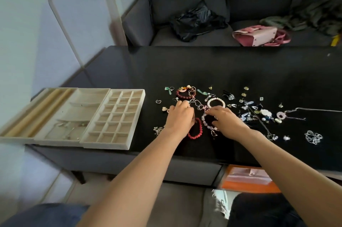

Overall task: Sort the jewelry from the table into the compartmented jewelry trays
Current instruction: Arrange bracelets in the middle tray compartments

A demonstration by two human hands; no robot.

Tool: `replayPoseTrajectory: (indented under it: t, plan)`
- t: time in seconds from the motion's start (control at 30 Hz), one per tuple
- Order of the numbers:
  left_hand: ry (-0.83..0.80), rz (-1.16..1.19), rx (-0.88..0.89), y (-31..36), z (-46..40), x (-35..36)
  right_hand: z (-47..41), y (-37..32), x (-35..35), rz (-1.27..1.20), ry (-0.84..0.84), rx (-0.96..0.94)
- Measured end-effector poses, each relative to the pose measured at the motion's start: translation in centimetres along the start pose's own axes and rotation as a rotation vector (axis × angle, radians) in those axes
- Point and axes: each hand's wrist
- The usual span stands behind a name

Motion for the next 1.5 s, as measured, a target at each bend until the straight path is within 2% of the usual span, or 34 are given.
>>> replayPoseTrajectory:
  t: [0.1,0.27,0.37,0.6,0.7,0.8,0.9,1.0,1.23,1.33,1.5]
  plan:
    - [0.020,0.069,0.002,-0.2,-0.4,0.1,-0.2,0.1,0.2,-0.001,0.037,-0.012]
    - [-0.057,0.449,0.025,-0.8,0.7,-0.8,-0.5,-0.2,0.1,0.079,-0.014,-0.039]
    - [-0.039,0.614,-0.016,-1.2,1.0,-1.3,-0.8,-0.2,0.2,0.053,0.017,-0.046]
    - [0.035,1.178,-0.104,-1.0,1.1,-3.6,-1.0,-0.6,0.2,-0.143,0.264,0.045]
    - [0.050,1.285,-0.129,-1.1,1.4,-4.4,-1.1,-1.6,-0.7,-0.200,0.354,-0.042]
    - [0.041,1.479,-0.124,-1.7,1.8,-5.5,-1.0,-3.4,-1.7,-0.474,0.355,-0.088]
    - [-0.001,1.653,-0.087,-2.3,2.6,-7.0,-1.0,-5.6,-2.8,-0.946,0.254,-0.101]
    - [0.002,1.726,-0.064,-3.1,4.0,-8.4,-0.8,-8.0,-3.2,-1.420,0.159,-0.145]
    - [0.053,1.742,-0.093,-5.3,8.3,-11.8,-1.0,-14.1,-2.2,-1.880,0.010,-0.111]
    - [0.109,1.735,-0.114,-6.8,10.1,-12.9,-1.0,-16.5,-1.9,-1.830,-0.131,-0.125]
    - [0.224,1.725,-0.096,-10.1,12.7,-14.2,-0.5,-21.3,-1.7,-1.328,-0.298,-0.241]
Point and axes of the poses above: each hand's wrist, its own z-axis away from the middle knuckle, its own x-axis out of the palm, y = z × x, and after that the axes turned 12 degrees about -y, right-handed
